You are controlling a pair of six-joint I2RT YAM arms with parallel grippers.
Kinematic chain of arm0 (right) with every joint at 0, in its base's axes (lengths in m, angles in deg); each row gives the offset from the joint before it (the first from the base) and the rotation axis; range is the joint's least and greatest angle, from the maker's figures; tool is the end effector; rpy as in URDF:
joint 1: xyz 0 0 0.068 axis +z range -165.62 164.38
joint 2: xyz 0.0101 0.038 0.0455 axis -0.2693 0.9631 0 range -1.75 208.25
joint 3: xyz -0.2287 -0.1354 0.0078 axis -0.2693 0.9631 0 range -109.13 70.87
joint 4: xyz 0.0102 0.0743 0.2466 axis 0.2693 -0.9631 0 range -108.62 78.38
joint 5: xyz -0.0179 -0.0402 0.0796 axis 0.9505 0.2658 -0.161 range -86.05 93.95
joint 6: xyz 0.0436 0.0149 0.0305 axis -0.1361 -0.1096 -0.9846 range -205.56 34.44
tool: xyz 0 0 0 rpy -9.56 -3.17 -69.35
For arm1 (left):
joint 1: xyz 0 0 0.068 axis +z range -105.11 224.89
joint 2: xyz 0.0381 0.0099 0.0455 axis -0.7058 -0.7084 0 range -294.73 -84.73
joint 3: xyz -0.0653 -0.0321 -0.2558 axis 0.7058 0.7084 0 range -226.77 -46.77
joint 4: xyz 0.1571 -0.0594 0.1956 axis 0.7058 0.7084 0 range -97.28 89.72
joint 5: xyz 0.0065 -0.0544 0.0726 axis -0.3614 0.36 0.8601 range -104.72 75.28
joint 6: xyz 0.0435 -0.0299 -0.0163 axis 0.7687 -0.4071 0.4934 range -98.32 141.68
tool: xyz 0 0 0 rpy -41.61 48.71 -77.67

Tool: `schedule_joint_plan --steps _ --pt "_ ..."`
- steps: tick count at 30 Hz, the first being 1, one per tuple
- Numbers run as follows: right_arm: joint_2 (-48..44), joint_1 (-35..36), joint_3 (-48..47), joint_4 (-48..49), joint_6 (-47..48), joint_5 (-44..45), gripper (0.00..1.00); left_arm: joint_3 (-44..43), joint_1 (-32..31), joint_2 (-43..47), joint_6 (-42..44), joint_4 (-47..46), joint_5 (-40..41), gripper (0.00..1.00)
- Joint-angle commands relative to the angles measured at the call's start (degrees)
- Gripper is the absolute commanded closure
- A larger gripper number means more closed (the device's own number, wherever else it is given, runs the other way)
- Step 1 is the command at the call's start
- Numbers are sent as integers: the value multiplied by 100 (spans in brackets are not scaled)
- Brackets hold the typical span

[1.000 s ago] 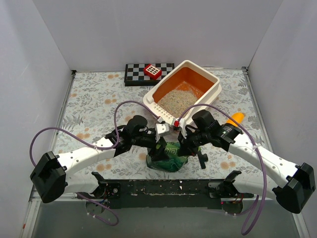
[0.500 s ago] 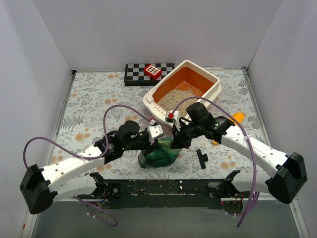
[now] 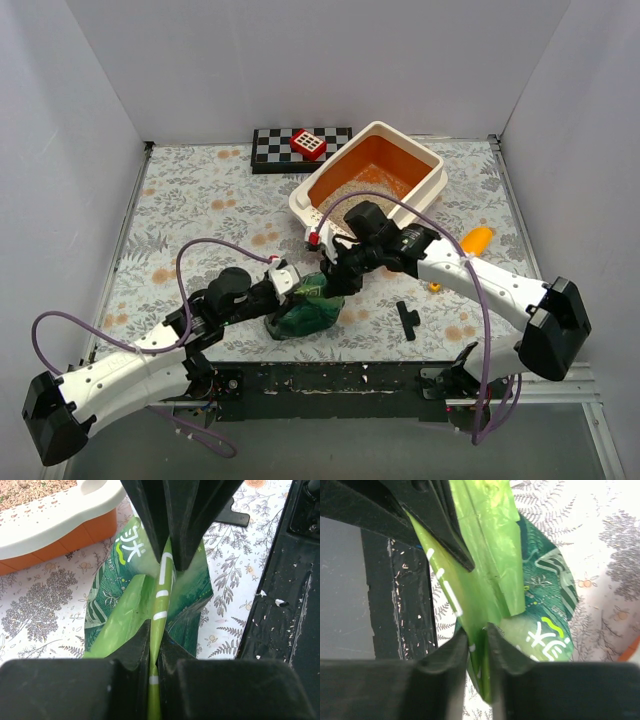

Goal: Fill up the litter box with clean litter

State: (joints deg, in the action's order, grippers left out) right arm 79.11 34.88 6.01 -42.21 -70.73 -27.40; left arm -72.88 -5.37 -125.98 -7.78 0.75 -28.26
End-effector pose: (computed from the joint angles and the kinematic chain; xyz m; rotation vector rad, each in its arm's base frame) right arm 0.1759 0.2442 0.2812 -1.5341 1.8918 0.9418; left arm 0.1062 -0.1417 0.2343 0.5513 2.0749 -1.0998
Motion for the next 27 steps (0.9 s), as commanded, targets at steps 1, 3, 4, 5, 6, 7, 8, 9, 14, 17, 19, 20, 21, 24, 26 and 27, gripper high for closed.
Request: schedule_joint_plan --steps 1,3,4,5,6,7,8,9,14,17,19,20,21,24,26,27 --pt "-473 -40 -273 -104 818 542 64 97 25 258 -175 -566 -96 100" --pt "-745 -49 -238 -149 1196 744 54 115 25 302 -184 -583 -140 100" --pt "-895 -49 -194 -123 1319 832 51 123 25 328 -192 -584 -184 100" --pt "-1079 -49 -150 -123 1469 885 47 150 25 372 -192 -592 -210 100" --pt "-1246 -49 -97 -88 1566 946 42 185 25 407 -192 -618 -219 100" --pt "-1370 -49 -53 -79 1619 1017 37 229 25 451 -210 -610 -228 100" --pt "-1510 -49 -10 -114 1794 1026 34 255 25 504 -210 -601 -228 100" --pt "-1607 -49 52 -184 1995 1000 26 281 25 548 -236 -592 -219 100" --pt "-1872 -49 272 -351 2753 1053 24 396 25 777 -298 -654 -202 100" --pt "-1907 -49 307 -281 2867 798 24 449 25 847 -307 -698 -184 100" --pt "-1942 -49 404 -150 2938 649 25 440 25 856 -324 -689 -184 100" --pt "-1951 -49 430 -106 2964 587 25 449 25 865 -324 -689 -175 100" --pt "-1934 -49 448 -79 2990 543 25 457 25 873 -333 -689 -184 100" --pt "-1776 -49 439 -96 3026 402 26 466 25 900 -342 -698 -184 100" --pt "-1697 -49 448 -79 3034 271 27 484 25 891 -351 -707 -167 100" --pt "-1644 -49 457 -44 3017 209 27 484 25 891 -351 -715 -158 100"
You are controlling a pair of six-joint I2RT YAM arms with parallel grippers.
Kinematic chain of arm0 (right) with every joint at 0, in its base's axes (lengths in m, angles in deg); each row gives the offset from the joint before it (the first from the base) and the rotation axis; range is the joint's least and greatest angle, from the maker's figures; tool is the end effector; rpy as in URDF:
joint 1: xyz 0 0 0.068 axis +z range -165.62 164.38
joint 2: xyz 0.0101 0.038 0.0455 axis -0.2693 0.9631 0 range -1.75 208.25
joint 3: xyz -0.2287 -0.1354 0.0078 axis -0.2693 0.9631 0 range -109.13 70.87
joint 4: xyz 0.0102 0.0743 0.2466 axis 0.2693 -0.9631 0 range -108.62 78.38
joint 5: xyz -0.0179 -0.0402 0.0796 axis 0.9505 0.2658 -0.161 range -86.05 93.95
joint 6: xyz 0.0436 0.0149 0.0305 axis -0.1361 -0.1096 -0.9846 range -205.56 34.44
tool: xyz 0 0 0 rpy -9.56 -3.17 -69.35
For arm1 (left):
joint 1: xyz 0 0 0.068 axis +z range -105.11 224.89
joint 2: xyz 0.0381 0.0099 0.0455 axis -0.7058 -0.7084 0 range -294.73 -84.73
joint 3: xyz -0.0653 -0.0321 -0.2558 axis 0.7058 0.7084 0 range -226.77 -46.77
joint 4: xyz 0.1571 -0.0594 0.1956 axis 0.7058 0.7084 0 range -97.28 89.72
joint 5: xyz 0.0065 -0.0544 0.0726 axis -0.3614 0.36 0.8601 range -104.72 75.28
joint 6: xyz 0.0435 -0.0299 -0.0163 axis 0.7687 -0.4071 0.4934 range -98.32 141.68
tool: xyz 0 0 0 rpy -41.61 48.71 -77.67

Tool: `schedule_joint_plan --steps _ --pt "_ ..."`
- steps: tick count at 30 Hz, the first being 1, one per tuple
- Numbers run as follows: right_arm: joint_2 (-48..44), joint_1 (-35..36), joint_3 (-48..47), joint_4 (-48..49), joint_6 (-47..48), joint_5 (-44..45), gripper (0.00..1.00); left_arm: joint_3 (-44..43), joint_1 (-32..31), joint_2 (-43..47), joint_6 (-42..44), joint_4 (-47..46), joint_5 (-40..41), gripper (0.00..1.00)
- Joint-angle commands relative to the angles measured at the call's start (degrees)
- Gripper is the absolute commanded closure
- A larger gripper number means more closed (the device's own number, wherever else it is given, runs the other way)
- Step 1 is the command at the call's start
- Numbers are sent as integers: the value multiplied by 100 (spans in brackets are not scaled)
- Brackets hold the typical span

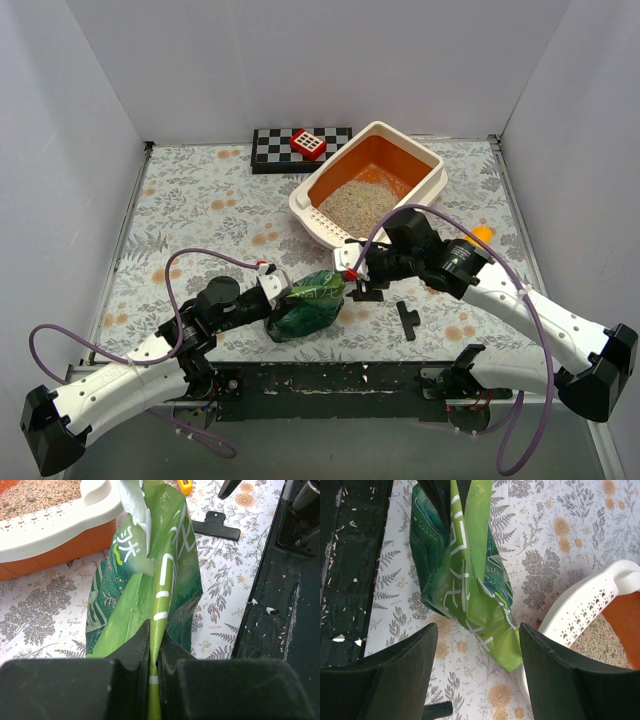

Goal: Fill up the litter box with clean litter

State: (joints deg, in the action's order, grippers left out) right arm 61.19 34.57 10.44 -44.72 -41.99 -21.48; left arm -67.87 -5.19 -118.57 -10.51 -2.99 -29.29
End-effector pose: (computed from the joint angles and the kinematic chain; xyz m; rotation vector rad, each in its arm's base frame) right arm 0.1376 0.1903 0.3287 -1.7488 1.2944 0.5510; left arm 0.0957 -0.1293 0.2295 0.5076 1.9846 -1.1883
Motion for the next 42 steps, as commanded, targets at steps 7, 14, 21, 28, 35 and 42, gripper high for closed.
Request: schedule_joint_plan --steps 7,14,21,28,35,42 --pt "403 -18 145 366 90 -717 29 1 8 133 -86 -350 -2 100" --pt "675 -18 593 410 64 -718 32 10 8 185 -86 -350 59 100" --pt "1027 -185 752 130 90 -805 99 45 8 282 -69 -359 121 100" --pt "580 -229 313 -337 -409 272 99 -191 8 19 326 -149 436 100" --pt "351 -247 -295 -1128 -1569 1075 99 -904 191 -869 1284 -174 790 100" --pt "-97 -247 390 -698 -3116 1277 99 -712 1475 -835 1250 -394 -599 100"
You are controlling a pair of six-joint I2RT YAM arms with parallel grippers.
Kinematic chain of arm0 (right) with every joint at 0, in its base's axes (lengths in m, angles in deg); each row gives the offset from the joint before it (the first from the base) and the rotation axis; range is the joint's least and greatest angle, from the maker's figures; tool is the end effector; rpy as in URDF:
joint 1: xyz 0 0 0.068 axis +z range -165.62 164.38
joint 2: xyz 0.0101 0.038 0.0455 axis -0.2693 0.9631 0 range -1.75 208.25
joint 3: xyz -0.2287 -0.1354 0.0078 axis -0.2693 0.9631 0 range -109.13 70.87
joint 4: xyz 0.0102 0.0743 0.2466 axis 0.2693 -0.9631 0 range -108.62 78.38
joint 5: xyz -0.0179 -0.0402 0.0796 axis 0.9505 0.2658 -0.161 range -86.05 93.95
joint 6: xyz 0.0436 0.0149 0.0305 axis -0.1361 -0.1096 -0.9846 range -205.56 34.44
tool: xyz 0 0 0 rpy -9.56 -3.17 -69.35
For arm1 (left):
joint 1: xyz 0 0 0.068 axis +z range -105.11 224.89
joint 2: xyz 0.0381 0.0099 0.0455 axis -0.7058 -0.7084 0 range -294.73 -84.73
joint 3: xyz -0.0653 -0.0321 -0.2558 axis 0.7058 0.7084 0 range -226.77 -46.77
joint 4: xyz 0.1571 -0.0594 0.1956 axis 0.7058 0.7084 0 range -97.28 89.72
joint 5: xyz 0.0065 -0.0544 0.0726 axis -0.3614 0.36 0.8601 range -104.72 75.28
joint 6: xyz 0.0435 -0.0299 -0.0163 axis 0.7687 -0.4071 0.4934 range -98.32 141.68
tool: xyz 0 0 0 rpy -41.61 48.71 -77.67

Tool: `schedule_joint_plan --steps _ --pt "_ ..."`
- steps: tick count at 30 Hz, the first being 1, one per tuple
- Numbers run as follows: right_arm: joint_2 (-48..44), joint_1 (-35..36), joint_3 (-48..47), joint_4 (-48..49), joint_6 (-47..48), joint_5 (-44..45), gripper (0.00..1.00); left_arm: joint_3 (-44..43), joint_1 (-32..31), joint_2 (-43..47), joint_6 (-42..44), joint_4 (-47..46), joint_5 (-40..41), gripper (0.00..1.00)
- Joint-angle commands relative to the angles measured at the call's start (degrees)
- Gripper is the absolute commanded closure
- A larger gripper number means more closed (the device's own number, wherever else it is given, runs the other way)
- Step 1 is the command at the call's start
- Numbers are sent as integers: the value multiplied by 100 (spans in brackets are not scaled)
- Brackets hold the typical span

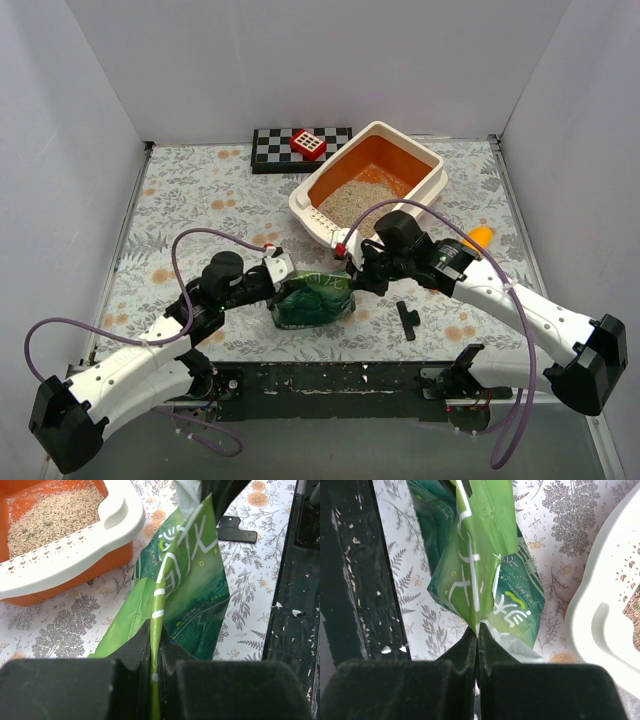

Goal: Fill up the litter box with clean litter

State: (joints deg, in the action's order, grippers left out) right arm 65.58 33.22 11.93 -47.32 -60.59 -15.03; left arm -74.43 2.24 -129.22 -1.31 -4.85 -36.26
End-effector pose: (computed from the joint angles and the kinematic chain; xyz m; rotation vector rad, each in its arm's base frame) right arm 0.1533 0.1939 0.2984 -1.5497 1.7856 0.5924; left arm 0.1287 -0.1374 0.2452 0.6170 1.9544 -1.1059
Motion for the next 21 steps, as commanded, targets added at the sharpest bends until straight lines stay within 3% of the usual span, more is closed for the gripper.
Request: schedule_joint_plan --steps 1,7,13,17,21 --pt "-580 -111 329 -377 -1493 615 99 75 732 274 269 -470 63 100" --pt "-870 -111 612 116 -1899 737 96 428 741 274 -110 -727 -218 100" --pt "-1116 -120 155 -252 -2453 2124 63 498 741 371 -233 -700 -447 100" --pt "-1178 -234 -310 -910 -3260 3040 34 604 741 432 -286 -824 -509 100" --pt "-1161 -515 -382 -1535 -3963 2936 33 639 741 450 -338 -911 -544 100"
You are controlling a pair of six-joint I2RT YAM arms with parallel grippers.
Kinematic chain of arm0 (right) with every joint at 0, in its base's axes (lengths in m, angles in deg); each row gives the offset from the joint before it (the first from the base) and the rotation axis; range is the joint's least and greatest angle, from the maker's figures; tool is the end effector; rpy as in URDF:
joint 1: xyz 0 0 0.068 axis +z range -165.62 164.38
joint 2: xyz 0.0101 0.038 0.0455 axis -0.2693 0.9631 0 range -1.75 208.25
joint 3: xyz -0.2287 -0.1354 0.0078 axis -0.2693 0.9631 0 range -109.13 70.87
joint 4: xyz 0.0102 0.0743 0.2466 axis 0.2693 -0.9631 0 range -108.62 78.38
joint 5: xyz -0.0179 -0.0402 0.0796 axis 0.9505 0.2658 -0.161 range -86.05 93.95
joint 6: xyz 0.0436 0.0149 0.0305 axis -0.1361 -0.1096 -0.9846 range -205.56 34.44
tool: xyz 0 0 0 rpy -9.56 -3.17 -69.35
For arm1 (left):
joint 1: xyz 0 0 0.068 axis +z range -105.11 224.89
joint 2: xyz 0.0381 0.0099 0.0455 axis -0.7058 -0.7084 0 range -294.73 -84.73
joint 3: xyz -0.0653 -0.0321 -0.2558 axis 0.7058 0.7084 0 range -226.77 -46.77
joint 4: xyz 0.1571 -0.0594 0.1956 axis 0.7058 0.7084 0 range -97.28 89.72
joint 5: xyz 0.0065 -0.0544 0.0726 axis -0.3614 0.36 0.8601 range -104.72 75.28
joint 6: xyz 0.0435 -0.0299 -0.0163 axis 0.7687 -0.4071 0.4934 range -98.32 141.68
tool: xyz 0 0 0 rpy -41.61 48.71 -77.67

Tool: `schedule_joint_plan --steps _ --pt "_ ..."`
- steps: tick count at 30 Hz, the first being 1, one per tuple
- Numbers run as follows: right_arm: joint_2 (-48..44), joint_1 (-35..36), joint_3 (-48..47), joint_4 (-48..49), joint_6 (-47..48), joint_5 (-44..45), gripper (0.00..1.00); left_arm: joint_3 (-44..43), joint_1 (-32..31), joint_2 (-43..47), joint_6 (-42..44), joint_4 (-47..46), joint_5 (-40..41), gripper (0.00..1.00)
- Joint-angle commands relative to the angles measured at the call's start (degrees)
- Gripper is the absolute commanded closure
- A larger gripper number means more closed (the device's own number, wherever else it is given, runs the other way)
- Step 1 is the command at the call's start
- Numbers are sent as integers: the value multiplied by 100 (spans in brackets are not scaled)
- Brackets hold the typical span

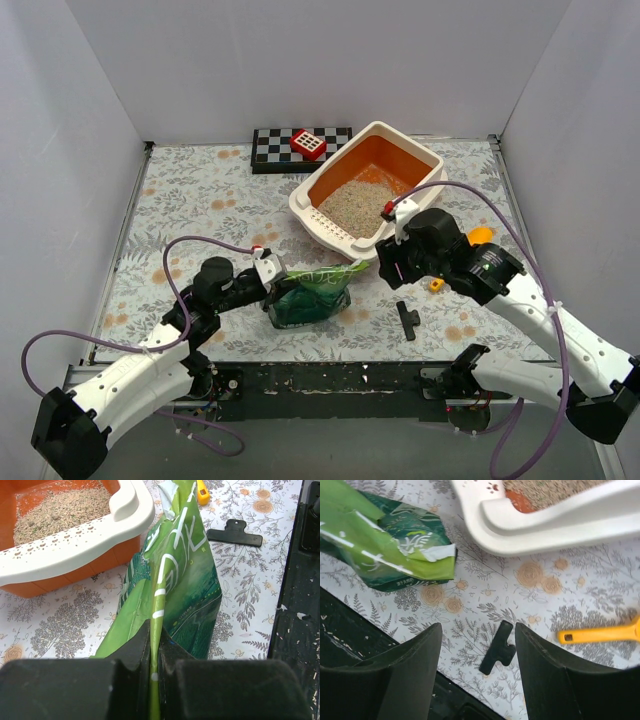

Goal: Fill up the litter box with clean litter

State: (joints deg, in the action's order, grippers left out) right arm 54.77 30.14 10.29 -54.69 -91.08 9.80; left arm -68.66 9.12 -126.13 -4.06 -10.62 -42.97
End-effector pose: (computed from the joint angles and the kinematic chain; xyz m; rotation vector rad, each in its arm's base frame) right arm 0.1430 0.1414 0.3345 -0.7298 2.1530 0.3644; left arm 0.1335 -0.1183 0.2296 0.5407 1.9210 -1.1771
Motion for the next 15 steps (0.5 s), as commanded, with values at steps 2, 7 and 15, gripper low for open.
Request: schedule_joint_plan --steps 2,7,15 --pt "-192 -391 71 -870 -1301 383 35 97 52 168 -98 -370 92 100" --pt "-632 -1129 1370 -476 -2049 -39 39 132 53 221 -133 -405 57 100" --pt "-905 -1947 2699 324 -2620 -118 40 150 52 186 -195 -440 -5 100"
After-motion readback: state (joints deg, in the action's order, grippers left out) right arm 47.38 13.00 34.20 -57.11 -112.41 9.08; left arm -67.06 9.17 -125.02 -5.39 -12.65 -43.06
